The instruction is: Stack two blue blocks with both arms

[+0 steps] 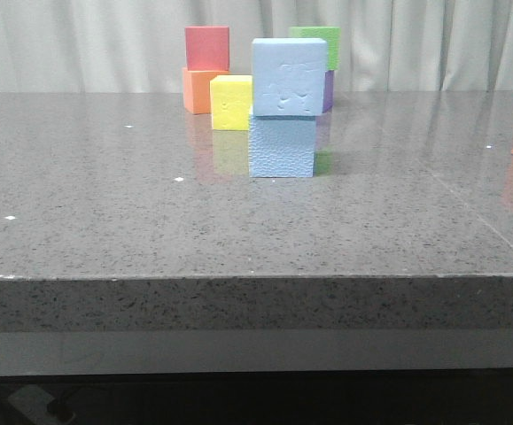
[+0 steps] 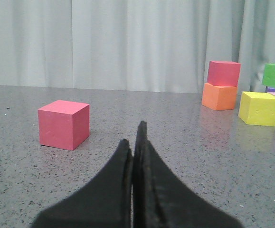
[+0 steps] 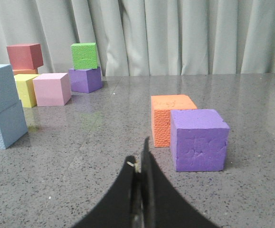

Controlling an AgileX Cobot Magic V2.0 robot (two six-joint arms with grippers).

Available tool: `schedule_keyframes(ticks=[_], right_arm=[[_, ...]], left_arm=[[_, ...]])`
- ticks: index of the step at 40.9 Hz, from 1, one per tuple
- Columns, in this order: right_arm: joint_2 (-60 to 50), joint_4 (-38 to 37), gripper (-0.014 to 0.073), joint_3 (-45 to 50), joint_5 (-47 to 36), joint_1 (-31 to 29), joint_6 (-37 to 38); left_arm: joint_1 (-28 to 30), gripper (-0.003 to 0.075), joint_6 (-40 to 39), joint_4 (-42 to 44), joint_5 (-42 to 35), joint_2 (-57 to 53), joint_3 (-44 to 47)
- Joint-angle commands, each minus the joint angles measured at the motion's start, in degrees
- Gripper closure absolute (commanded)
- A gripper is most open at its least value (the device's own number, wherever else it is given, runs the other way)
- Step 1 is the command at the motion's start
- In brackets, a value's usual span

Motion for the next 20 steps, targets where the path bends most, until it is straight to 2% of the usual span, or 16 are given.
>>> schedule_keyframes(ticks=[1,20], right_arm=[[-1.15,-0.79,0.0714,-0.29,-5.18,-0.26,0.08],[-1.15,-0.79,0.0714,-0.29,-4.63,-2.12,0.08]], left_arm=[[0.13,0.0741,-0.62,-0.14,-4.76,-1.03,0.06],[0.13,0.0741,-0.62,-0.14,-4.76,-1.03,0.06]])
